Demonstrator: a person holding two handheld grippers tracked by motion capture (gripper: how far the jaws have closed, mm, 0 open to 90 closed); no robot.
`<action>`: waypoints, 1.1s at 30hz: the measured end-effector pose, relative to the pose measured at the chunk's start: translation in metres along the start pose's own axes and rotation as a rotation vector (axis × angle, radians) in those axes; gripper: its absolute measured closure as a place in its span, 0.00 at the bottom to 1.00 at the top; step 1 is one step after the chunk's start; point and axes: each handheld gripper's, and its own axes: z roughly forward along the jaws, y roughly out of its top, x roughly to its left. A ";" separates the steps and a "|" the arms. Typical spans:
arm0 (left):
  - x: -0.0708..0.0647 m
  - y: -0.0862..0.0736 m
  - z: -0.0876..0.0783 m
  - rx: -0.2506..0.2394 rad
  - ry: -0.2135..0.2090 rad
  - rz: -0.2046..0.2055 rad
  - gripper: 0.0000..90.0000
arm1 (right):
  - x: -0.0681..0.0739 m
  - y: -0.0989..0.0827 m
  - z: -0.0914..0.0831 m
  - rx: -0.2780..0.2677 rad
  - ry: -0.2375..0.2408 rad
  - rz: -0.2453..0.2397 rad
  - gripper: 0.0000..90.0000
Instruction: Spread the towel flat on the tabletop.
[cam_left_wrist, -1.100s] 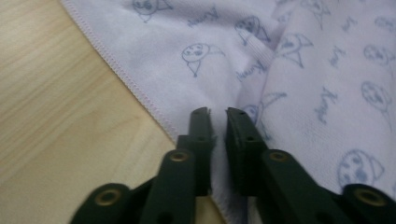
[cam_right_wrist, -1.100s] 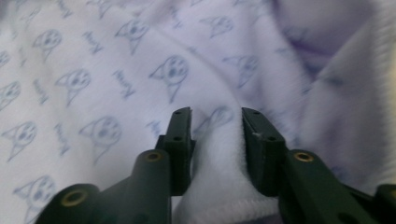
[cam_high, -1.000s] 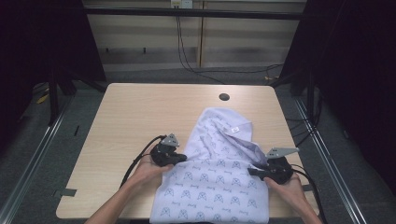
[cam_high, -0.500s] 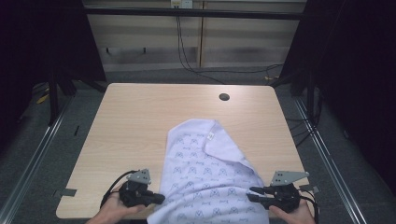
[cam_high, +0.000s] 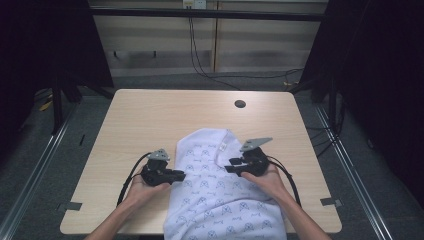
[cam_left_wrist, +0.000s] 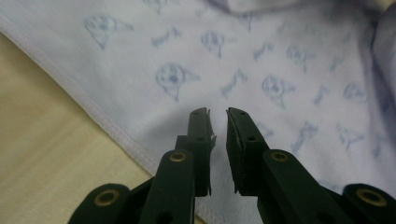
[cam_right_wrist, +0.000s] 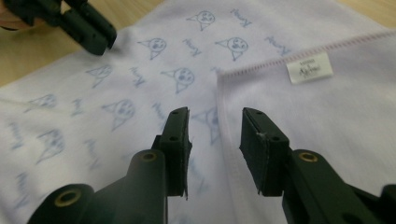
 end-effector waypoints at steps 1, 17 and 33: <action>-0.001 -0.001 -0.002 0.010 -0.007 0.004 0.90 | -0.002 0.004 0.008 0.004 0.003 -0.002 0.69; -0.005 -0.011 -0.011 0.007 -0.005 -0.005 0.91 | 0.002 0.019 0.058 -0.013 -0.144 -0.014 0.95; 0.011 -0.003 -0.007 -0.022 0.017 -0.007 0.84 | -0.114 -0.009 -0.098 -0.251 -0.382 0.264 0.97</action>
